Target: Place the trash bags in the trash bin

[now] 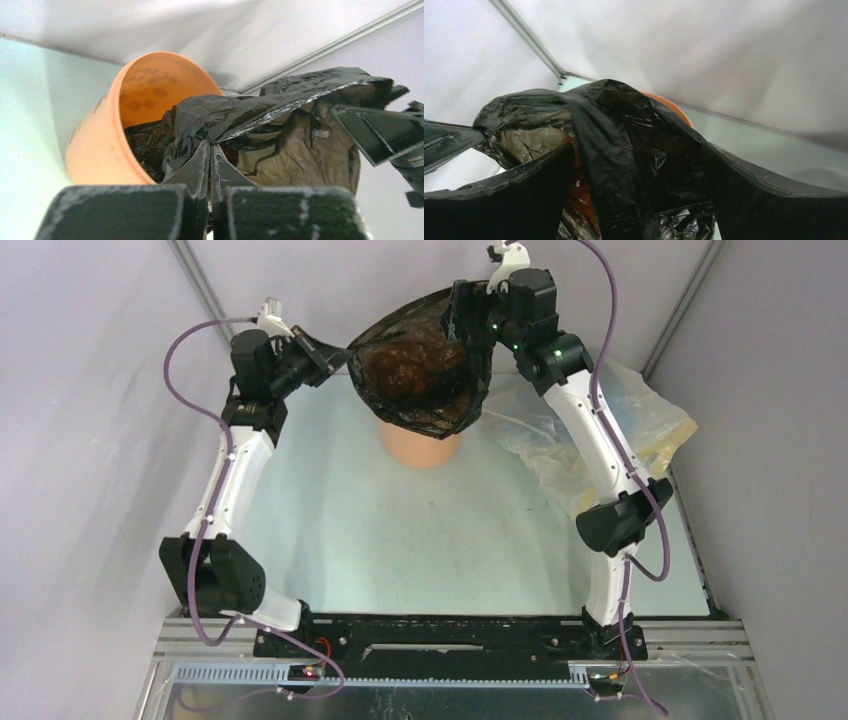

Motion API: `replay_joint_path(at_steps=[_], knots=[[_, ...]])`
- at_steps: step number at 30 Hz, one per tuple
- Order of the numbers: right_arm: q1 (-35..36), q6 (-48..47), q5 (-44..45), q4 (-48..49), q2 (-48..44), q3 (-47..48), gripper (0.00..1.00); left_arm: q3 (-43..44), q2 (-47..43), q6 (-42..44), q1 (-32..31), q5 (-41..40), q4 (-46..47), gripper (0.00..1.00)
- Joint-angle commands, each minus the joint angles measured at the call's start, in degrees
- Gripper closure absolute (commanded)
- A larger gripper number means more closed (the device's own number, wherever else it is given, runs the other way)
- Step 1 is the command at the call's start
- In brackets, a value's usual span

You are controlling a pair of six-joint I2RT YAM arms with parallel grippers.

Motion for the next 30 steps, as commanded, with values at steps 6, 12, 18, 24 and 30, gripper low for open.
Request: replay_joint_path(at_steps=[6,12,18,24,30], knots=[[-0.63,-1.2,7.48,-9.34,0.28,-4.23,0.01,3.08,4.92,3.72,0.42,-3.08,-2.05,1.0],[-0.8,1.77,5.76,-11.8,4.71,-4.67,0.0,2.99,7.64,4.83,0.42,-3.8,-2.54,1.0],[-0.9,3.81,9.17,-14.52,8.55,-2.34,0.06,2.8,10.09,5.07,0.35,-1.73,-2.79,1.0],[-1.4,6.85,9.25,-17.03,10.65,-1.83,0.14,1.57,10.62,5.07,0.16,-2.11,-2.28,1.0],[-0.73,6.86,8.66,-18.06,9.11,-2.59,0.6,-1.54,9.57,4.12,-0.39,-1.09,-0.9,1.0]])
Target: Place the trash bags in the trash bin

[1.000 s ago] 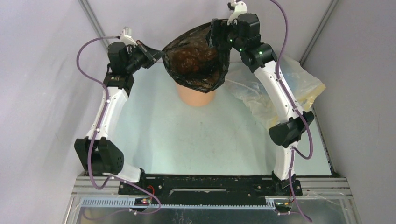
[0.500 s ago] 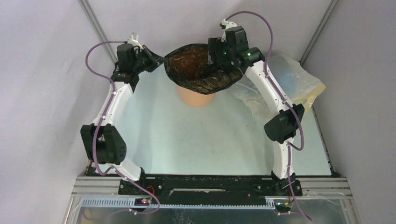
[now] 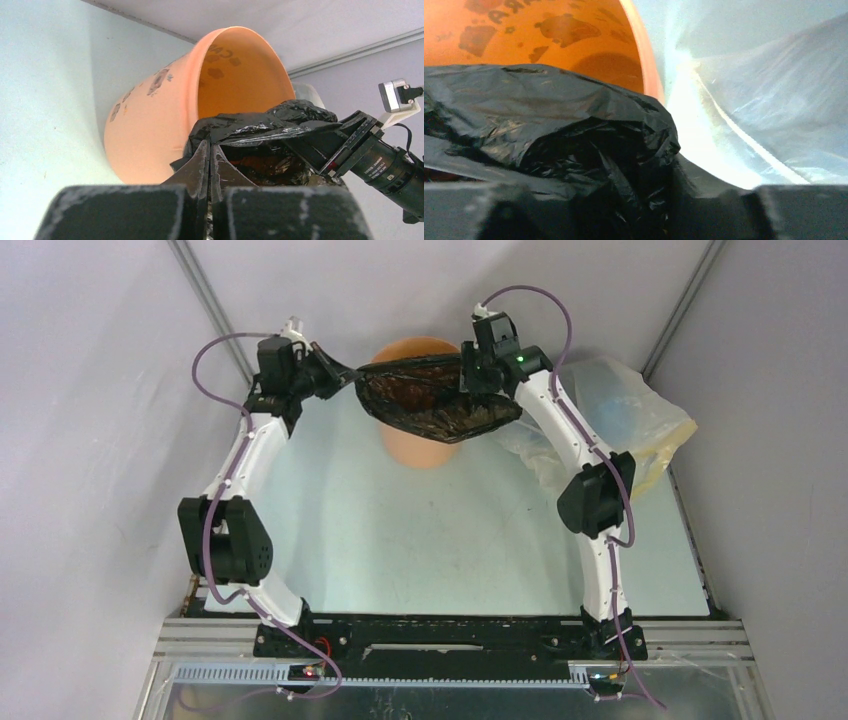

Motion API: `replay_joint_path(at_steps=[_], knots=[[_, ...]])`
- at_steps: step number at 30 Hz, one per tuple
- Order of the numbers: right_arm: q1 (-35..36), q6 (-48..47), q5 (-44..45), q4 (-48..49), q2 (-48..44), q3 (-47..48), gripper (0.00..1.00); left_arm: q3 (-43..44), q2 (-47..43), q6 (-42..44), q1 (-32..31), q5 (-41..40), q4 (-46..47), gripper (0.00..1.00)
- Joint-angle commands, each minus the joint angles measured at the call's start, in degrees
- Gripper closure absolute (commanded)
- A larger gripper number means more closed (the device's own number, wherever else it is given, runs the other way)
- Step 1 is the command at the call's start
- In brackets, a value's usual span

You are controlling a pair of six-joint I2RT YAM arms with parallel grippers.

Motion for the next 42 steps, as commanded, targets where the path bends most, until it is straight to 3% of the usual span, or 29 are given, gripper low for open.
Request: replay_joint_path(at_steps=[1,4,7,13,20,27,29,33,36,42], knots=[[0.39,0.53,0.15,-1.38,-2.44,1.85,0.68,-2.56,-2.15,0.16,-0.64,1.57,2.71,1.0],[0.55,-0.46,-0.38,-3.18,-4.96,1.31,0.87,-5.66,-5.04,-0.37,-1.81,2.05,3.63,1.0],[1.02,-1.67,-1.21,-7.2,-7.41,0.54,1.0,-8.92,-8.73,-1.32,-3.73,2.22,4.68,1.0],[4.06,-3.28,2.03,-7.37,-19.59,-15.83,1.0,-16.48,-18.55,-0.98,-8.38,2.45,4.79,1.0],[11.12,-2.44,14.27,-7.21,-39.75,-40.65,1.0,-32.73,-34.03,-1.28,-14.28,2.47,4.28,1.0],[20.12,3.73,23.38,-15.23,-51.87,-48.99,0.88,-43.25,-46.61,-1.44,-16.96,2.77,-0.29,1.0],[21.94,5.09,23.86,-16.5,-52.22,-49.0,0.79,-44.02,-47.97,-1.24,-16.96,2.67,-1.15,1.0],[23.91,5.78,24.36,-15.73,-53.7,-49.33,0.47,-44.21,-48.1,-1.39,-17.01,4.48,-1.42,1.0],[24.46,4.71,24.62,-15.39,-55.84,-48.7,0.33,-43.04,-49.27,-1.28,-16.97,4.51,-2.67,1.0],[25.02,2.5,24.65,-19.36,-57.73,-43.4,0.28,-37.86,-51.17,1.93,-17.01,0.45,-10.02,1.0]])
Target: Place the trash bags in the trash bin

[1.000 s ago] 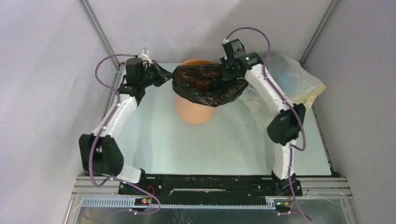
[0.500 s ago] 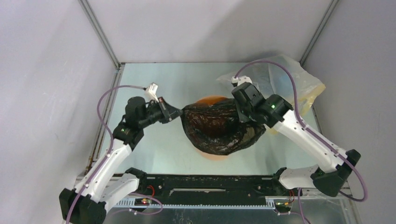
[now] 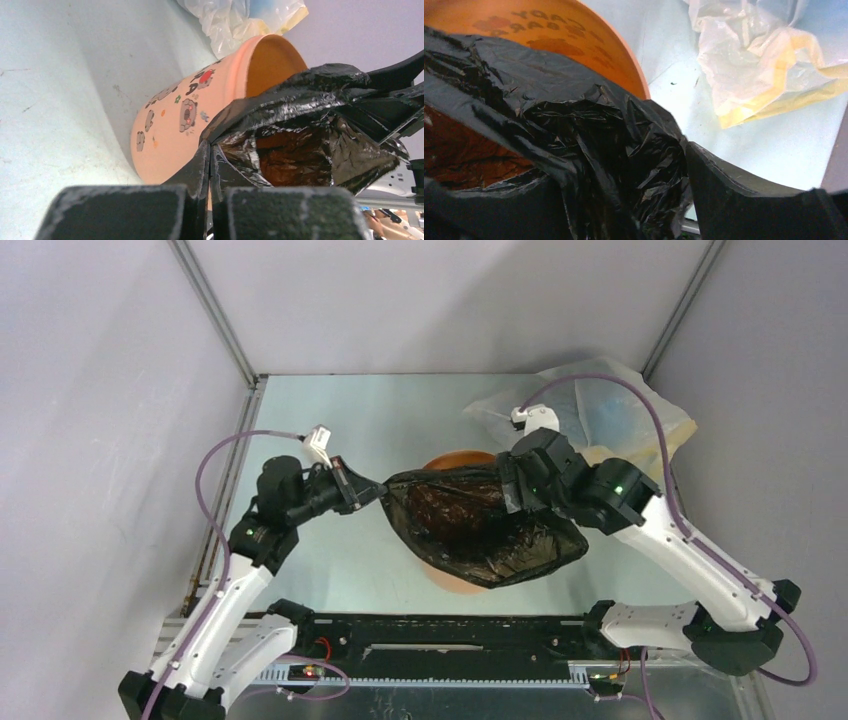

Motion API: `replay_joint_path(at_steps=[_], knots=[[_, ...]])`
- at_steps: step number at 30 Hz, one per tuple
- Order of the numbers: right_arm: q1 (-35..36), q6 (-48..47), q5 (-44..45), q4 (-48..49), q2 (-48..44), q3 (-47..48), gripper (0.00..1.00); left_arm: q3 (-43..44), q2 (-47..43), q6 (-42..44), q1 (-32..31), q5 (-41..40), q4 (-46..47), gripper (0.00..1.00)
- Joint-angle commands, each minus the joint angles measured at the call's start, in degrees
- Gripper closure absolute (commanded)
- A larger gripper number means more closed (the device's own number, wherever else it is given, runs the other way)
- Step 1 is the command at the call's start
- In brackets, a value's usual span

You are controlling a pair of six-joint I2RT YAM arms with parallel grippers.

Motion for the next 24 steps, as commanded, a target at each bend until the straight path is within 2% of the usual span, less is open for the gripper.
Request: replay_joint_path(at_steps=[1,5,8,9,13,16,20,24], knots=[[1.13,-1.33,2.33,-3.22,-1.96,5.91,0.29,6.2,-1.78,3.03,-0.16,-1.91,-5.34,1.0],[3.39,-1.5,3.41,-5.95,-2.16,8.72,0.33,8.45,-2.79,3.13,-0.16,-1.72,-7.95,1.0],[4.62,-1.53,2.68,-6.21,-2.9,9.48,0.48,10.3,-4.1,3.17,-0.17,-2.02,-10.22,1.0],[4.89,-1.72,1.82,-5.8,-3.19,9.47,0.55,10.96,-4.54,3.33,-0.17,-2.15,-11.27,1.0],[5.25,-4.01,-5.29,-0.99,-4.66,8.09,0.75,13.38,-5.94,4.33,-0.18,-2.49,-15.98,1.0],[5.25,-5.5,-9.03,3.67,-4.04,6.69,0.8,13.95,-7.36,4.01,-0.16,-2.71,-17.33,1.0],[5.25,-6.41,-10.54,6.89,0.8,7.65,0.81,14.97,-8.56,3.81,-0.16,-3.23,-18.87,1.0],[5.24,-7.48,-15.59,14.95,4.81,6.72,0.98,15.51,-9.81,3.8,-0.16,-3.96,-20.02,1.0]])
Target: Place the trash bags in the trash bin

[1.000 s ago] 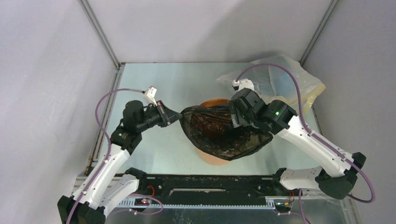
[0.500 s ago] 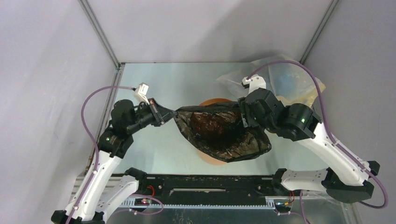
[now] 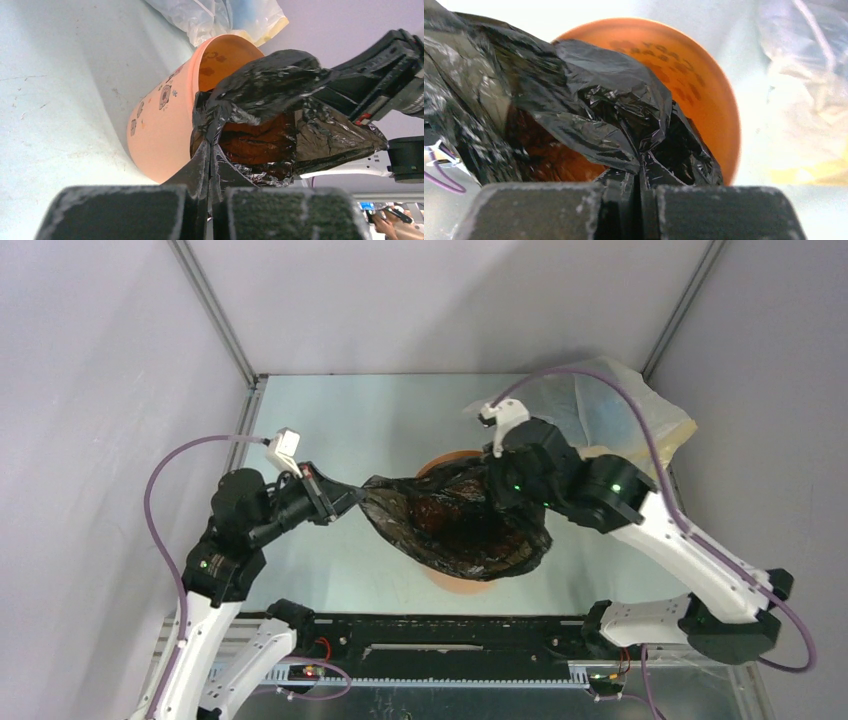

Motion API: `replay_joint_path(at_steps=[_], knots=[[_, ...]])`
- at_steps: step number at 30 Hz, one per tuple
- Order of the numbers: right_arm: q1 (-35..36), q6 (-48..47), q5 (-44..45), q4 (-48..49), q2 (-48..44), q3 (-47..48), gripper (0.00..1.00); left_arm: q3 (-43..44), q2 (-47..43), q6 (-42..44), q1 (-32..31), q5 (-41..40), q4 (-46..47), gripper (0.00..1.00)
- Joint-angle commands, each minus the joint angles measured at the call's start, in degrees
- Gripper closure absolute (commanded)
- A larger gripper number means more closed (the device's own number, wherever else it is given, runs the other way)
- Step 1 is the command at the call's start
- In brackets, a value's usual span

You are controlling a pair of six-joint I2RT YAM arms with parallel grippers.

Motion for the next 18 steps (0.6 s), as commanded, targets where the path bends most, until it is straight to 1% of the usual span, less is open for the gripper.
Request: replay_joint_path(at_steps=[1,5,7,9,12,15,18], knots=[[0.28,-2.26,-7.18,12.18,4.4,-0.79,1.0,2.54,-1.47,0.77,-0.16,-0.98,-1.71,1.0],[-0.83,-1.51,-15.62,20.7,6.21,-3.13,1.0,1.85,-2.46,0.26,-0.16,-1.47,-1.71,1.0],[-2.36,0.34,-21.12,23.94,6.88,-4.6,1.0,1.55,-2.61,0.25,-0.16,-1.38,-1.63,1.0],[-4.42,3.31,-24.21,26.58,6.87,-7.31,1.0,1.14,-2.48,-0.03,-0.16,-1.11,-1.22,1.0],[-7.29,5.04,-24.1,29.2,5.49,-12.93,1.0,-0.42,-2.16,-0.64,-0.16,-0.17,0.74,1.0],[-9.78,4.88,-25.15,33.64,3.51,-20.85,1.0,-2.01,-1.34,-1.19,-0.24,0.65,2.81,1.0],[-11.3,3.32,-24.37,35.89,3.24,-24.42,1.0,-3.24,-0.04,-1.61,-0.24,1.11,4.8,1.0]])
